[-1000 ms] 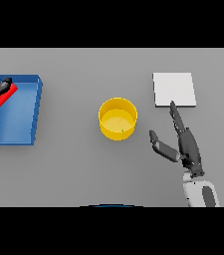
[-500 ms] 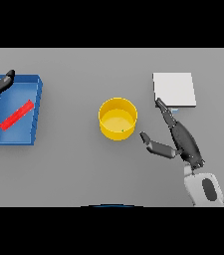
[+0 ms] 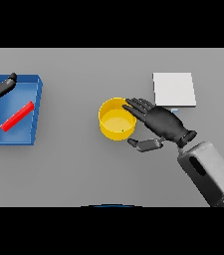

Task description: Pick up the red beaker and tilt it to pour out 1 green nut into yellow bowl. Pick up the yellow bowl and place it on the metallic measuring scale.

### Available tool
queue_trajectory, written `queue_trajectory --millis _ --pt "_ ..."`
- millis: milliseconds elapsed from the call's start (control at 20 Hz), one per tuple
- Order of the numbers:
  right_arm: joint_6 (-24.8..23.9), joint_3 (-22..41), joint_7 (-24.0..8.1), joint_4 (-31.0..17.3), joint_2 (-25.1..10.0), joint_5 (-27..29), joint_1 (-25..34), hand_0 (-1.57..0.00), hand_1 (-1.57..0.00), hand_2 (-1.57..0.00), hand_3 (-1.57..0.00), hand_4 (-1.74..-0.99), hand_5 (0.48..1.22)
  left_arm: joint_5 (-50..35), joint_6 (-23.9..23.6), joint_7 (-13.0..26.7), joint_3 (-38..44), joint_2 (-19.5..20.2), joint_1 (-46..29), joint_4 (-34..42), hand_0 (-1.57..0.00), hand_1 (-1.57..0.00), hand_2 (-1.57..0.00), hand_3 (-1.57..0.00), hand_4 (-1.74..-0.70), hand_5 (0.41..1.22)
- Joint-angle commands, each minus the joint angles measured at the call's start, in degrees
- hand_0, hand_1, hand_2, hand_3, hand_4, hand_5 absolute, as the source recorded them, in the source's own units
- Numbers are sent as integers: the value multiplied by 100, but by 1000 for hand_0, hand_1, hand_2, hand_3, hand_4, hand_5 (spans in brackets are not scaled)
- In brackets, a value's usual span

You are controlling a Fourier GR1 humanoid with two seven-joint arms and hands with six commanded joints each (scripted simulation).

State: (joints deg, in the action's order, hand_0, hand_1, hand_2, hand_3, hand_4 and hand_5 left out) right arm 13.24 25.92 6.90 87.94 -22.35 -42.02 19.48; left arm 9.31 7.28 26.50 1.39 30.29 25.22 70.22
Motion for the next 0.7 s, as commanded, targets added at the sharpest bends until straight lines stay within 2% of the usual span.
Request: queue_trajectory --millis 0,50,300,650 --pt "80 108 71 -98 -17 -91 165 1 1 1 1 -1167 639 -2 15 -1 -5 0 9 4 -1 -1 -1 -1 -809 687" --pt "249 223 136 -127 -78 -171 348 1 1 1 1 -1164 641 -3 -13 -81 21 14 -38 13 -1 -1 -1 -1 -808 689" --pt "494 675 519 -996 -27 -507 997 1 1 1 1 -1156 642 -63 34 -88 80 64 -93 64 0 0 0 0 -808 695" --pt "1083 1171 595 -1686 169 -751 1641 1 1 1 1 -1164 670 -21 75 -125 64 100 -15 2 1 1 1 1 -807 700"
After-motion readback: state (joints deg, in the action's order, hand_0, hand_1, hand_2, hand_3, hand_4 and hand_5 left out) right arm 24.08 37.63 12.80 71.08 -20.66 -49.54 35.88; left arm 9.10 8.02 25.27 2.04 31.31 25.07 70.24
